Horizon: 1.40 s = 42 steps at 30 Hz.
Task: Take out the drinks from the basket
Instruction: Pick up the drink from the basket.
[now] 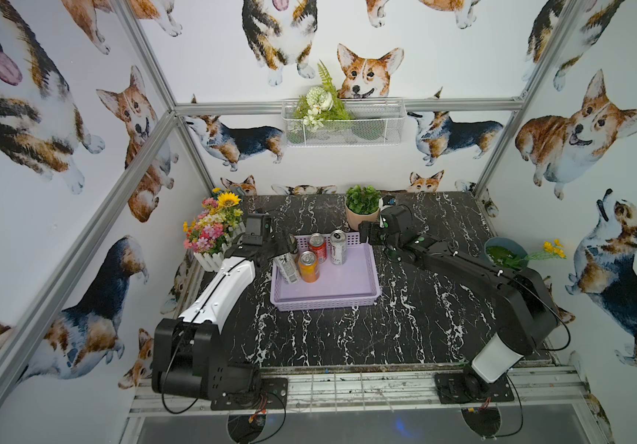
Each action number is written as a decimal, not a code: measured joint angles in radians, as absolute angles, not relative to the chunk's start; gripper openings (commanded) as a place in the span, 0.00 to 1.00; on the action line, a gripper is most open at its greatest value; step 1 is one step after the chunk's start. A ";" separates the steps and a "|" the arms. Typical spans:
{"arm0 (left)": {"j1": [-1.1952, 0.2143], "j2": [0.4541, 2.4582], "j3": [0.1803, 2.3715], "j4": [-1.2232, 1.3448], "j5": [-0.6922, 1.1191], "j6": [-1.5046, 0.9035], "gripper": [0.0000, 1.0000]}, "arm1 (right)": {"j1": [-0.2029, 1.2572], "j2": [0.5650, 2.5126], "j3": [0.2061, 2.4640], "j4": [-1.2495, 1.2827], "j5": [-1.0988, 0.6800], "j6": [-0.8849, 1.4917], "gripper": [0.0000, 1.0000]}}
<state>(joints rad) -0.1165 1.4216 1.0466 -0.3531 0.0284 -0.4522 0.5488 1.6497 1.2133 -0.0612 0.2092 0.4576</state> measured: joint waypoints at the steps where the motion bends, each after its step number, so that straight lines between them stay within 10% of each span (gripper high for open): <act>1: -0.120 1.433 1.054 -0.366 0.015 -0.453 0.83 | 0.548 1.649 1.209 -0.061 0.210 0.458 0.97; 16: -0.183 1.540 1.052 -0.382 -0.056 -0.478 0.55 | 0.514 1.622 1.153 -0.056 0.206 0.459 0.97; 26: -0.209 1.508 1.033 -0.384 -0.093 -0.484 0.00 | 0.504 1.618 1.140 -0.054 0.199 0.460 0.97; 42: -0.265 1.238 1.163 -0.462 -0.217 -0.458 0.00 | 0.497 1.594 1.129 -0.048 0.202 0.466 0.97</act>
<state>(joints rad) -0.2653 1.2381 1.1633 -0.4622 -0.2173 -0.4576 0.4969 1.5944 1.1290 -0.0483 0.2024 0.4660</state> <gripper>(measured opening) 0.610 0.968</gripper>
